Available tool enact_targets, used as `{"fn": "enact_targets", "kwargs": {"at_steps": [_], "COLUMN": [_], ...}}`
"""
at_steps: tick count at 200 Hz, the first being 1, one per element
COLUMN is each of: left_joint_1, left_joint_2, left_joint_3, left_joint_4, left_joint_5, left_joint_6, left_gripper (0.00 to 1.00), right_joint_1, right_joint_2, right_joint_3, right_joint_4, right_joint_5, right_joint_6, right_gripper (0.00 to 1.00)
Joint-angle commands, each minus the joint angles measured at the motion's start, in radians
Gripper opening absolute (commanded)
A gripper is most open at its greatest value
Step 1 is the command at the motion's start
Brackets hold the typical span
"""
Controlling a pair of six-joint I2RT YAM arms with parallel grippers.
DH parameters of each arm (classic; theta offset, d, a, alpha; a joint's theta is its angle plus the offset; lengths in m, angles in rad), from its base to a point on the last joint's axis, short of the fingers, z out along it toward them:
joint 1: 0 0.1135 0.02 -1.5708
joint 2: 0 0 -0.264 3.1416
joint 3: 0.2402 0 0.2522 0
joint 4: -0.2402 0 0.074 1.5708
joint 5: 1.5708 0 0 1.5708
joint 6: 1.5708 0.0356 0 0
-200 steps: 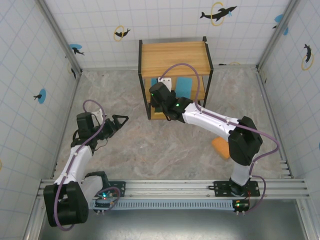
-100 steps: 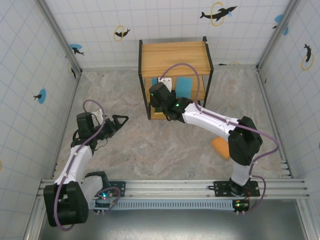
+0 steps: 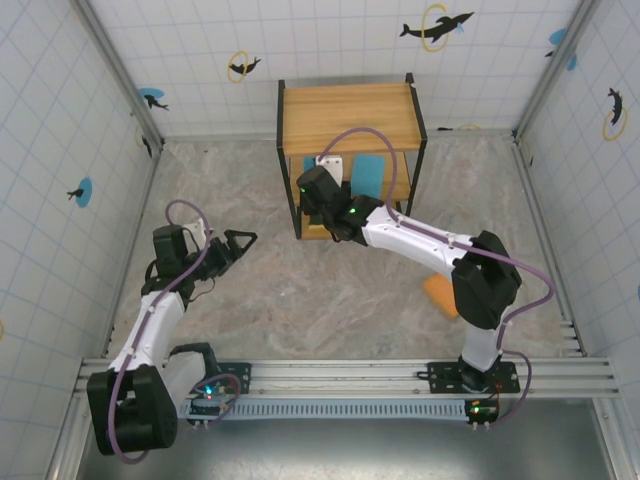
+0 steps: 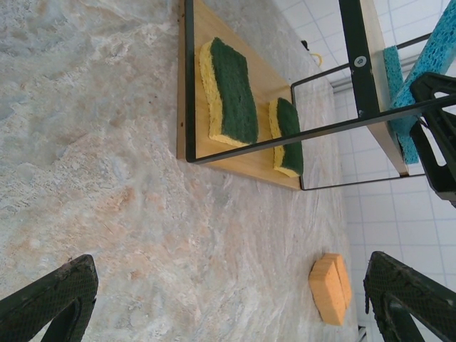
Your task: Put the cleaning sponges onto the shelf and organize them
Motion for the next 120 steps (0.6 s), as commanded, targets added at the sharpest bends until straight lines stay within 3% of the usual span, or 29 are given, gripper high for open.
{"fn": "enact_targets", "kwargs": {"at_steps": [1, 120], "left_joint_1": [-0.004, -0.005], "left_joint_2": [-0.013, -0.015], "left_joint_3": [0.033, 0.035], "left_joint_4": [-0.020, -0.029], "left_joint_5": [-0.007, -0.013], "left_joint_6": [0.025, 0.026], "left_gripper": [0.98, 0.98], "right_joint_1": [0.001, 0.009], "right_joint_2": [0.029, 0.014], "right_joint_3": [-0.007, -0.010], "right_joint_4": [0.023, 0.012], "right_joint_5": [0.024, 0.055], "right_joint_6": [0.010, 0.005], "right_gripper": [0.72, 0.80]}}
